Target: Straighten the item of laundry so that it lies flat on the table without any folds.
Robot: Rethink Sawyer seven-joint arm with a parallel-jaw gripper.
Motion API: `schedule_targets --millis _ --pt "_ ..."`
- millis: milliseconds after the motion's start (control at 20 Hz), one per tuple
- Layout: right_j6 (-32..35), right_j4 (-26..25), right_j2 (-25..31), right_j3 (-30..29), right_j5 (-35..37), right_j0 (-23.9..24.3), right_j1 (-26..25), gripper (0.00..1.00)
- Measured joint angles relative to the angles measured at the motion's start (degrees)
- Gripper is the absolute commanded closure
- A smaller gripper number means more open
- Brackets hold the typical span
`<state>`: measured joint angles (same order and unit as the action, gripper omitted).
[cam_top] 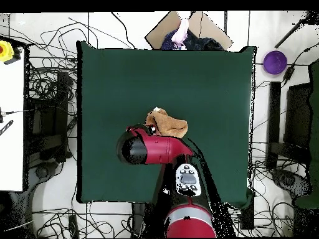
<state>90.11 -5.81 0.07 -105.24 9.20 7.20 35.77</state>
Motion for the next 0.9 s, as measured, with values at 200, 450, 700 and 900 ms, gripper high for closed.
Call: schedule_targets --millis 200,450,700,900 --pt "0.0 0.0 0.0 -0.5 0.0 0.0 0.0 0.00" --pt "0.0 0.0 0.0 -0.6 0.4 0.7 1.4 0.00" --pt "0.0 0.0 0.0 -0.6 1.1 1.8 2.6 0.00" --pt "0.0 0.0 0.0 -0.6 1.2 2.3 3.6 0.00"
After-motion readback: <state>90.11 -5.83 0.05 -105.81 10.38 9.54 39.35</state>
